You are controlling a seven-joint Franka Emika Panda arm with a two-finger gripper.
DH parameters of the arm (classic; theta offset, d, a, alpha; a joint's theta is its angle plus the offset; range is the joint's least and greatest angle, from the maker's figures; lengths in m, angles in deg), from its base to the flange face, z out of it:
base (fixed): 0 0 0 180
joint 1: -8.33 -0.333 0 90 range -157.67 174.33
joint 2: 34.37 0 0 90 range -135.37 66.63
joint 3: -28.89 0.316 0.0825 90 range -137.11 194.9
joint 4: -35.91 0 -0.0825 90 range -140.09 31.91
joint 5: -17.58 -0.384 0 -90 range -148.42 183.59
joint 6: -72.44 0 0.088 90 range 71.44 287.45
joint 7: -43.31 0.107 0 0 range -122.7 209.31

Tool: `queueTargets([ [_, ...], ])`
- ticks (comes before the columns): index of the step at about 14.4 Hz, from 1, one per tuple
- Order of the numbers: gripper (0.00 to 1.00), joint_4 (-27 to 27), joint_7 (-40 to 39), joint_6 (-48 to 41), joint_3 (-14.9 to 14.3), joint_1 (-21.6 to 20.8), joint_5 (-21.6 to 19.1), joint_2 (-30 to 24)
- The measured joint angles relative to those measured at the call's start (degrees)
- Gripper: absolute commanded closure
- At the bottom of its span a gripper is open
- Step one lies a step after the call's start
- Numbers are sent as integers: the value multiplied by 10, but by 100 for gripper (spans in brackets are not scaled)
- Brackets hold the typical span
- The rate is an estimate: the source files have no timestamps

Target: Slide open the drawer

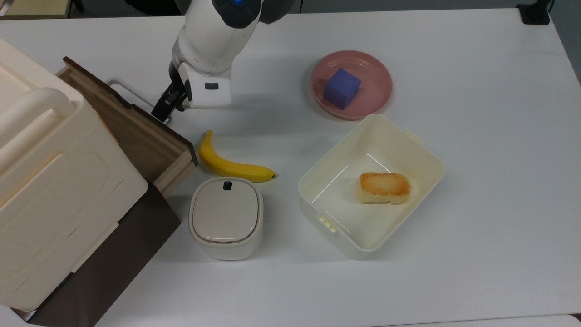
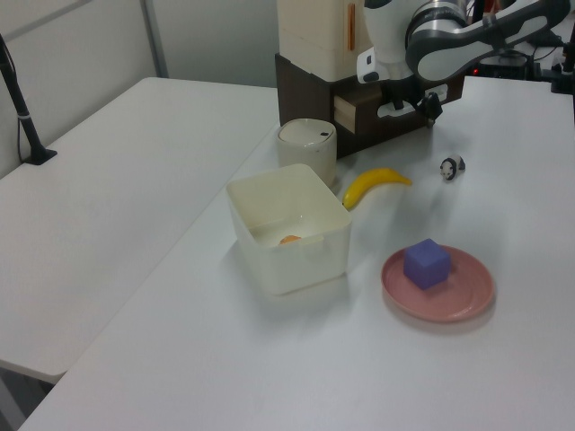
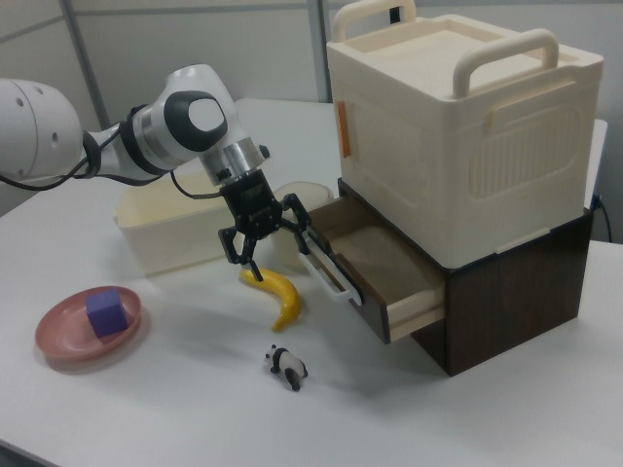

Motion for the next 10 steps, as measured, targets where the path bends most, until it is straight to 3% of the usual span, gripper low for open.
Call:
queueTargets([
  [4, 0, 3, 2, -9, 1, 2, -19, -2],
  [10, 0, 34, 8, -14, -1, 20, -128, -45],
])
